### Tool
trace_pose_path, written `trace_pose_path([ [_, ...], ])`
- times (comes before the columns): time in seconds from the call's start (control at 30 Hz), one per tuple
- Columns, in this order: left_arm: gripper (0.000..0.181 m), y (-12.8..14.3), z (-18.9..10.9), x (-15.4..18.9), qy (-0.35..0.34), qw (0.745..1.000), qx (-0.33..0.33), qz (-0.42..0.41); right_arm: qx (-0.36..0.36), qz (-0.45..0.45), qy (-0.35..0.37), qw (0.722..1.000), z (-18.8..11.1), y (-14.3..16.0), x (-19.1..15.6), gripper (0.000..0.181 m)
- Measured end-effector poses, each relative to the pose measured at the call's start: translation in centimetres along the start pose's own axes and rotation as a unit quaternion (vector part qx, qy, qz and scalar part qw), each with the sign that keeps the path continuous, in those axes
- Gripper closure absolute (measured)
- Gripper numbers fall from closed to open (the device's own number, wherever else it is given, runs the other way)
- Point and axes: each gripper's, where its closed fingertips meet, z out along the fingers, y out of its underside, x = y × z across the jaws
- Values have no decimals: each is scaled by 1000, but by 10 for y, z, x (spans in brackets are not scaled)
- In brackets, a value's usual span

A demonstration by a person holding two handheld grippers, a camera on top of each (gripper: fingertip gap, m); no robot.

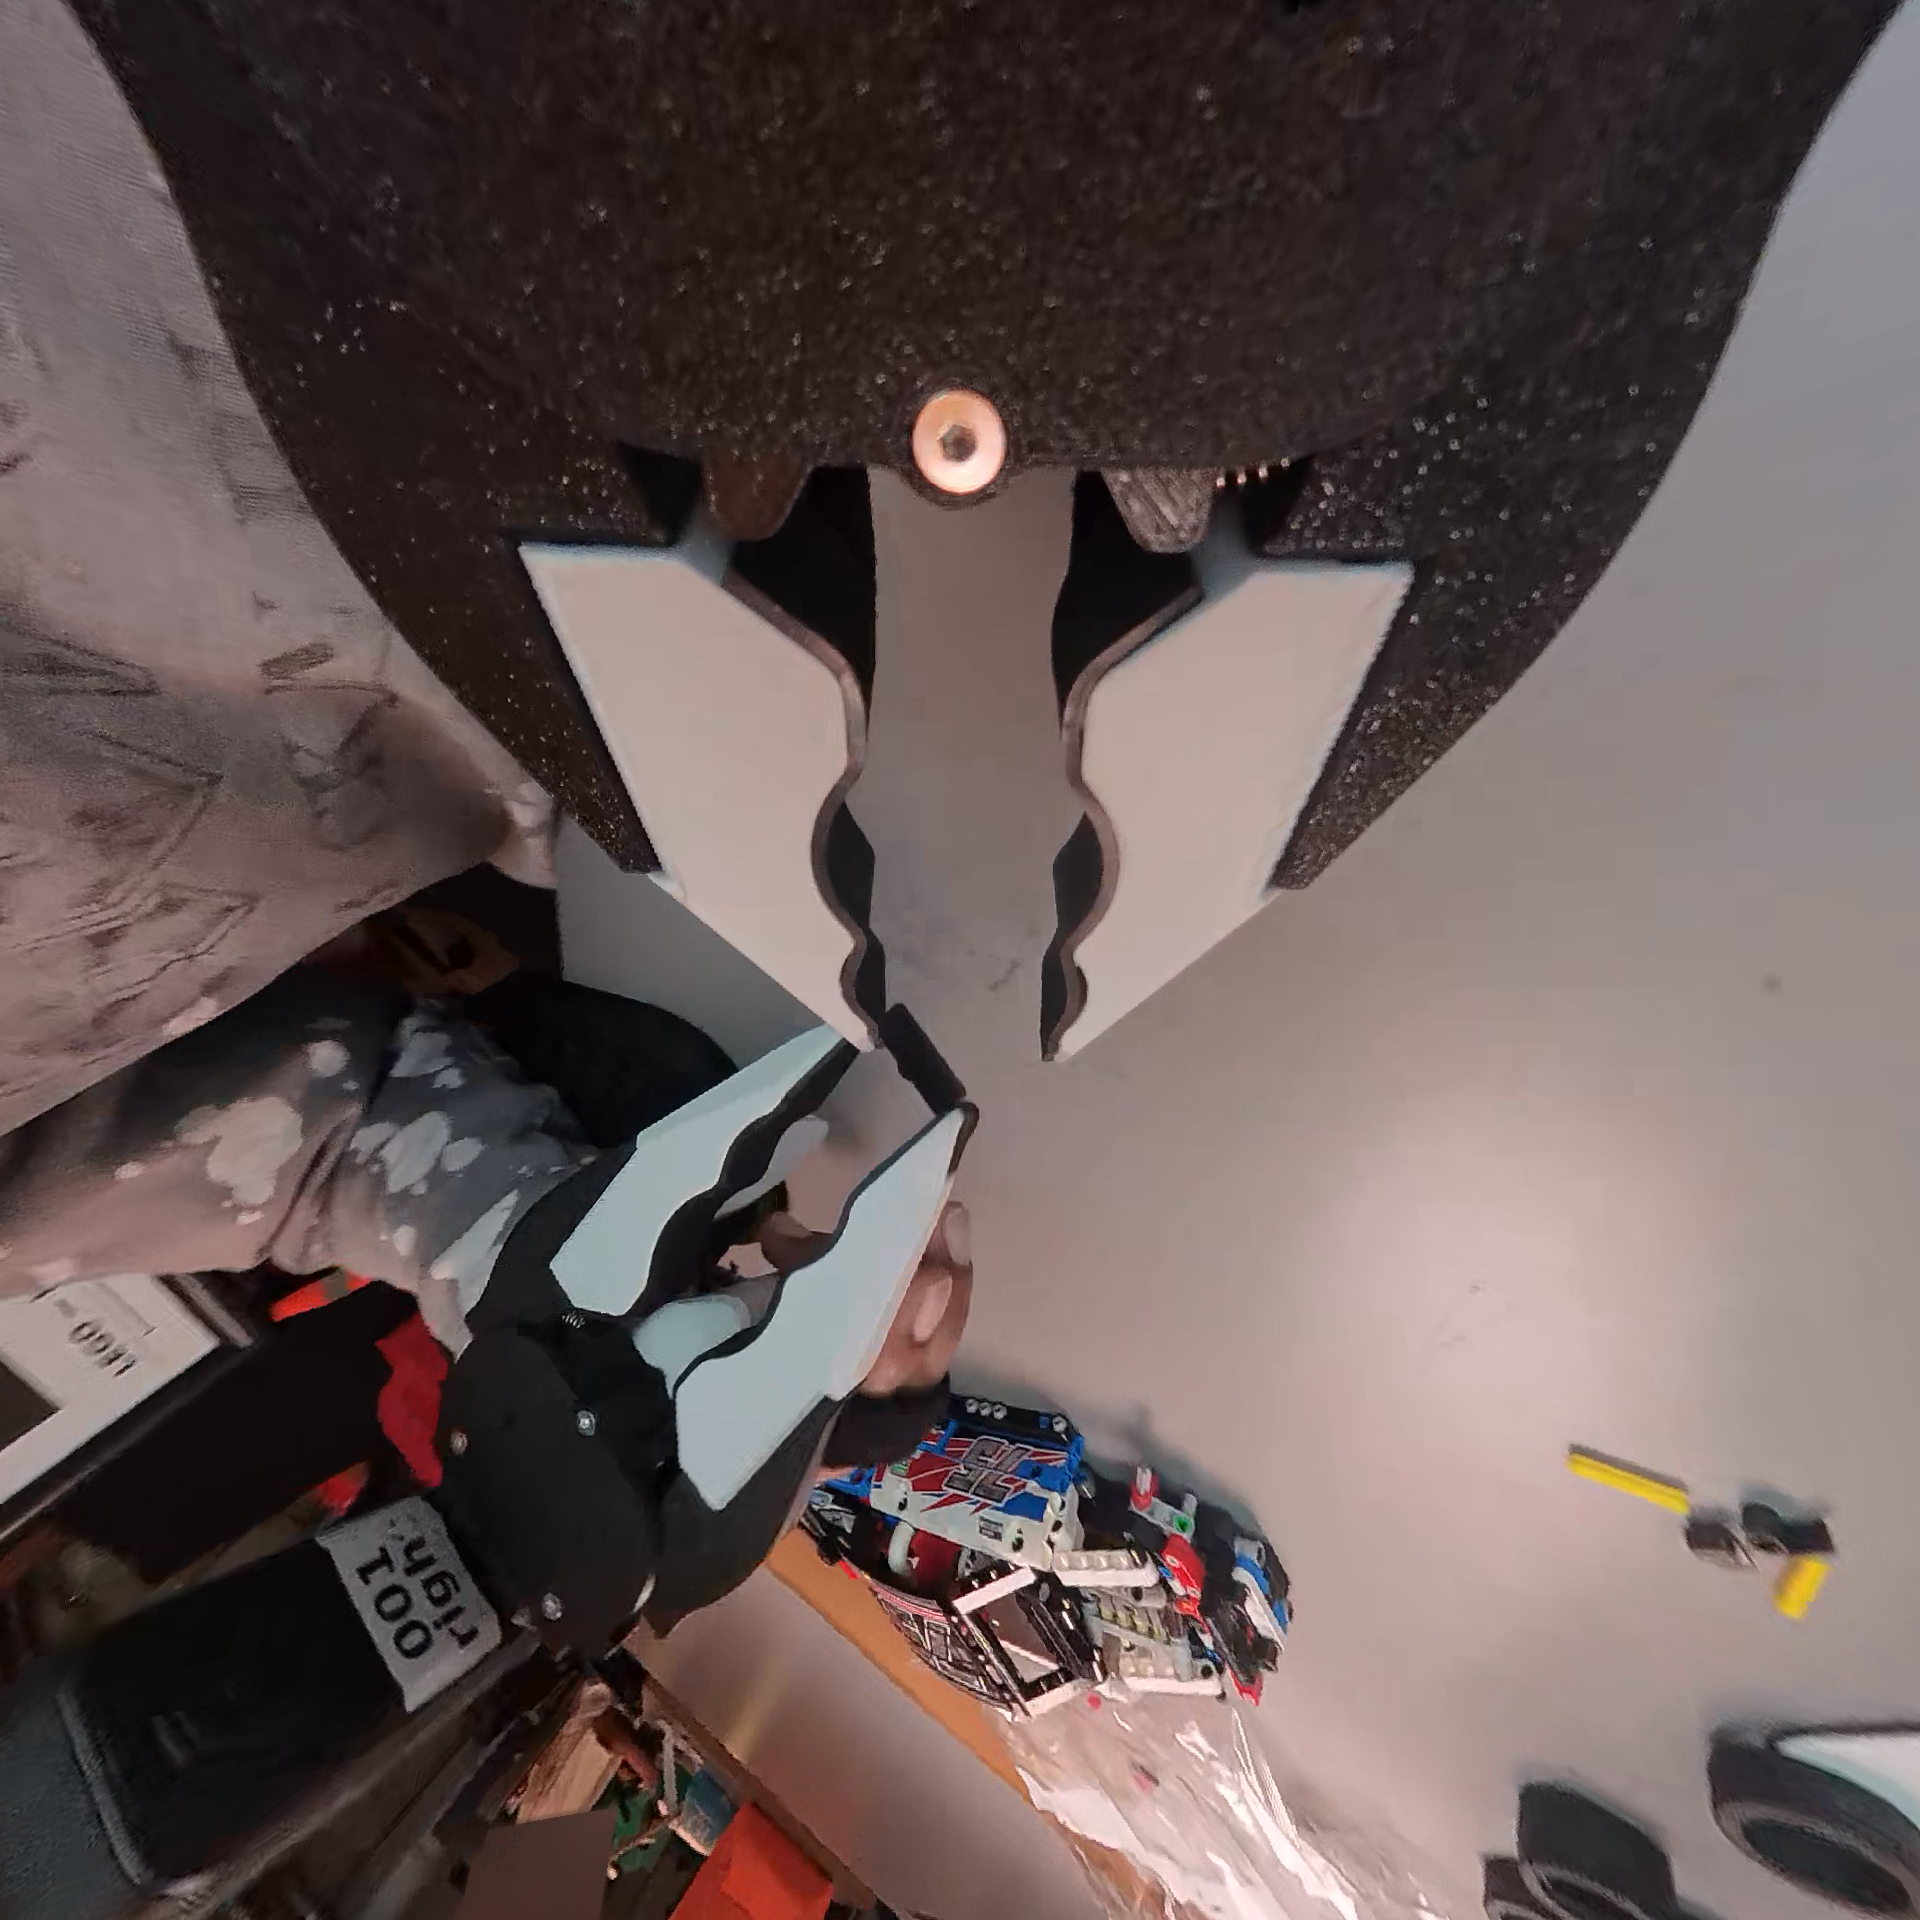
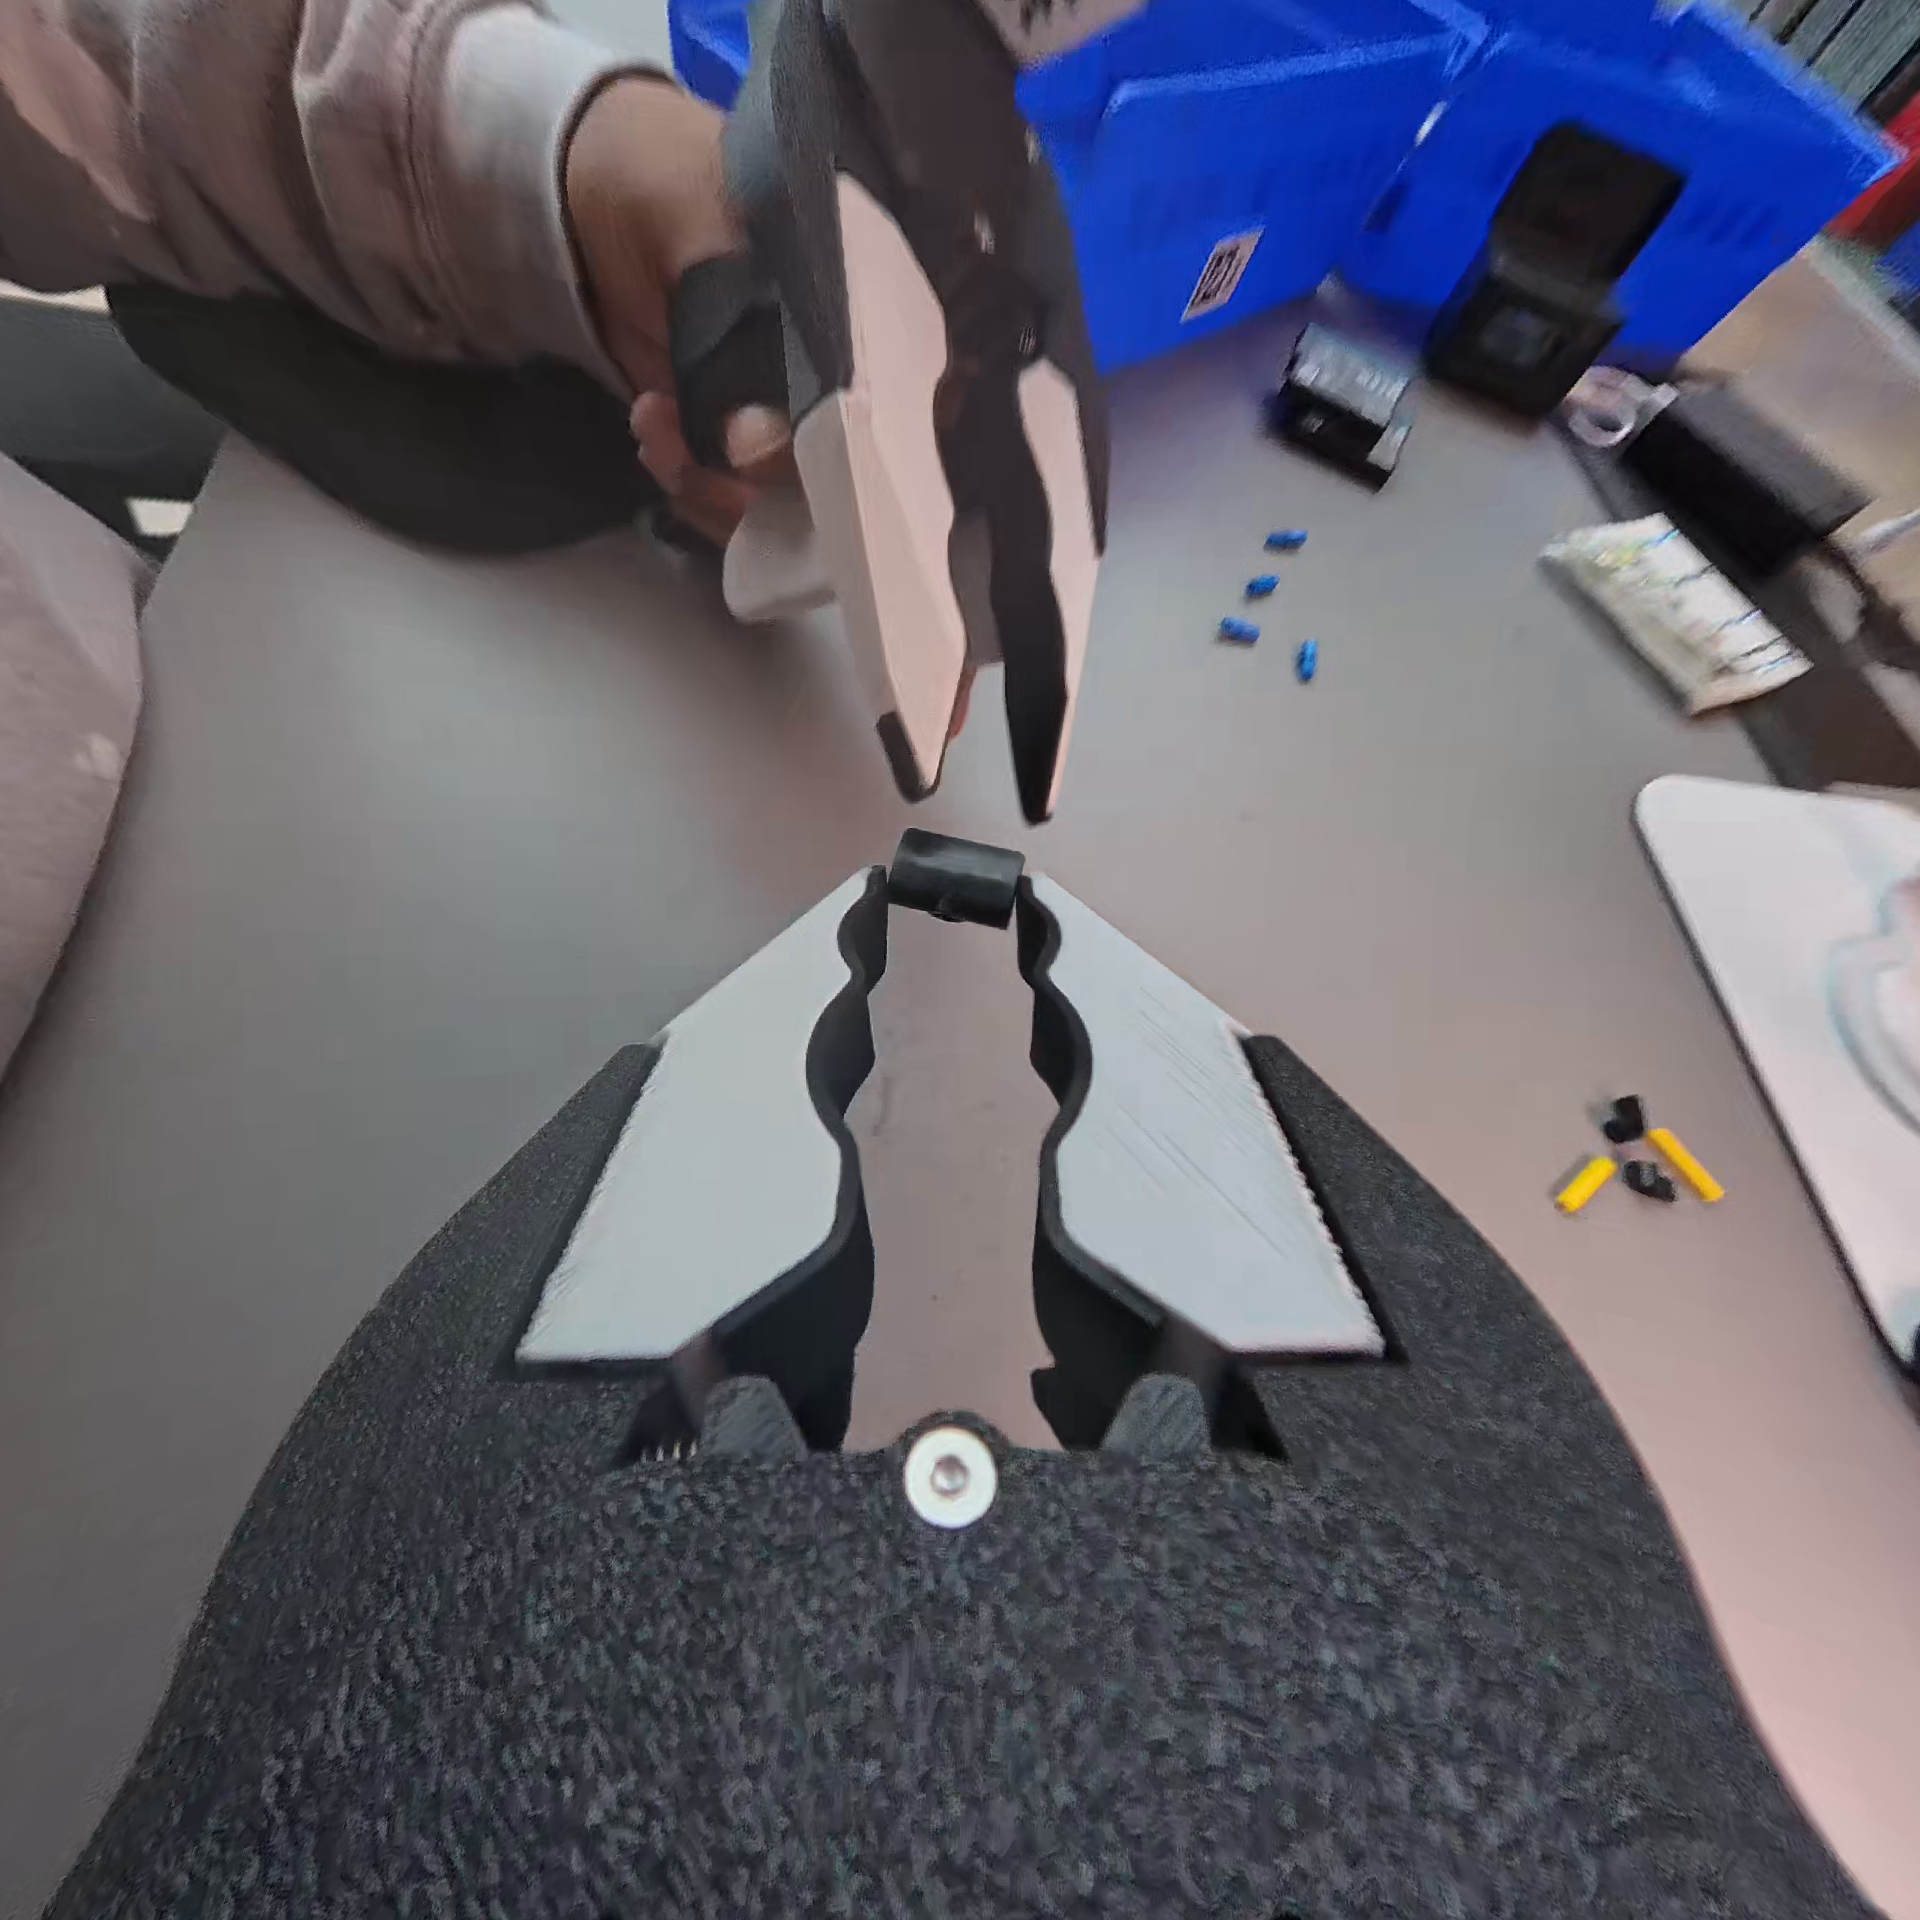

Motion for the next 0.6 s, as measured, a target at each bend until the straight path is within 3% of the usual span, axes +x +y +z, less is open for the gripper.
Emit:
trace_pose_path([
  [0.13, 159, -11, -1, 18, 115, 985, 39, -123, 38, -30, 18, 999, -4, -21, 0, 157],
  [0.2, 168, -11, -1, 20, 136, 978, 42, -150, 40, -45, 26, 998, -4, -25, -1, 157],
  [0.23, 179, -13, -3, 22, 143, 978, 45, -147, 35, -52, 34, 997, -4, -24, 0, 156],
  [0.33, 181, -25, -14, 30, 130, 986, 64, -83, 71, -41, 62, 995, -9, -34, 8, 163],
  [0.37, 181, -34, -22, 31, 106, 990, 81, -45, 75, -36, 74, 994, -13, -34, 15, 156],
  [0.47, 181, -73, -71, 12, -75, 982, 141, 96, 74, -4, 118, 990, -32, -30, 41, 147],
  [0.5, 181, -88, -99, 0, -170, 962, 158, 144, 75, 6, 136, 988, -41, -28, 50, 147],
  [0.6, 181, -108, -209, -45, -454, 851, 152, 216, 60, 35, 192, 979, -70, -16, 78, 147],
])
